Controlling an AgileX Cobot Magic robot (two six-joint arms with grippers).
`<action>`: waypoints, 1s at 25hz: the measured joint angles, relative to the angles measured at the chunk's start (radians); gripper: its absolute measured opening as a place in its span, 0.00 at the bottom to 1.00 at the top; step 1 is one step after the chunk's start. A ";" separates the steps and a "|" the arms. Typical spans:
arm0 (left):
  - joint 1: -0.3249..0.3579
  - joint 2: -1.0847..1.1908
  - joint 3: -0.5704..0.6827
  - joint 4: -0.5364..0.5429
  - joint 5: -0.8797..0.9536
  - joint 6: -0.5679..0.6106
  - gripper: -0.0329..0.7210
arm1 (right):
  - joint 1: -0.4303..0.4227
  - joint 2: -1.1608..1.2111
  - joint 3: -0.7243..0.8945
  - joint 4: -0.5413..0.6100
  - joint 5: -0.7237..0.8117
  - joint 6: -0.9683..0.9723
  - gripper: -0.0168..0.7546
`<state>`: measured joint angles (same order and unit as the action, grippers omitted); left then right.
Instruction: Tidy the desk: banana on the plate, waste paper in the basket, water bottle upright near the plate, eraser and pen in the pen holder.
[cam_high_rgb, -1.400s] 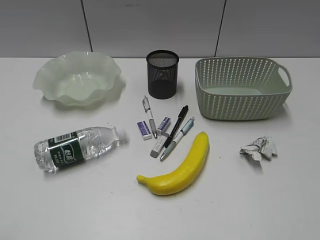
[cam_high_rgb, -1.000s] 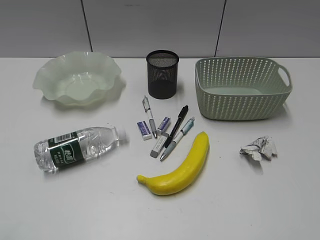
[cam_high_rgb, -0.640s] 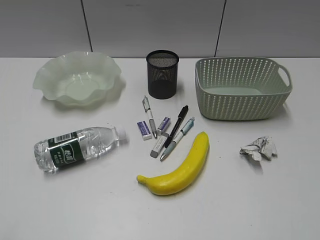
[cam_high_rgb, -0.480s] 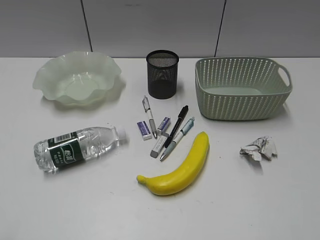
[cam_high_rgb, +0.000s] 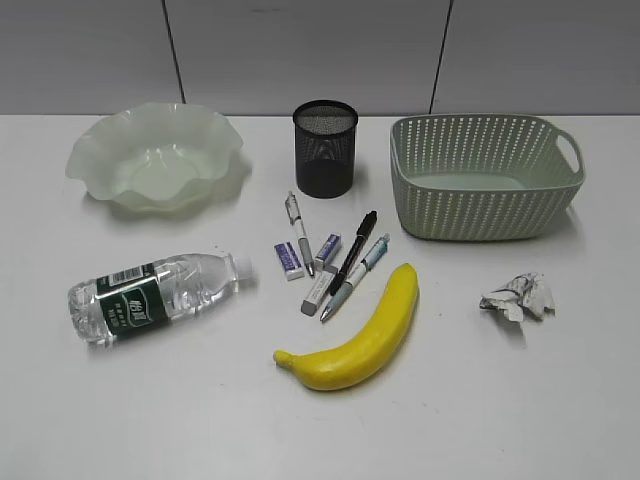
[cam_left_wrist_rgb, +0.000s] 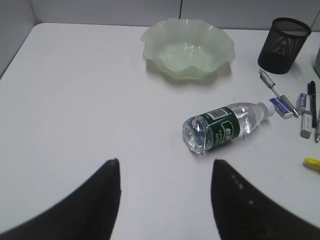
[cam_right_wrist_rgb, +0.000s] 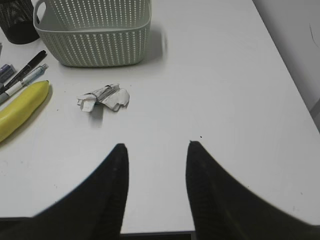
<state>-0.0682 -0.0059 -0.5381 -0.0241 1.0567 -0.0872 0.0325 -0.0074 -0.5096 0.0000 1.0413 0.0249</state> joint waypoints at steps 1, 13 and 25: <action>0.000 0.000 0.000 0.000 0.000 0.000 0.62 | 0.000 0.000 0.000 0.000 0.000 0.000 0.43; 0.000 0.148 -0.031 -0.184 -0.374 0.001 0.53 | 0.000 0.000 0.000 0.000 0.000 0.000 0.43; -0.088 0.970 -0.237 -0.729 -0.527 0.619 0.47 | 0.000 0.000 0.000 0.000 0.000 0.000 0.43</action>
<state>-0.1565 0.9637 -0.7748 -0.7533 0.5301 0.5322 0.0325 -0.0074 -0.5096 0.0000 1.0413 0.0249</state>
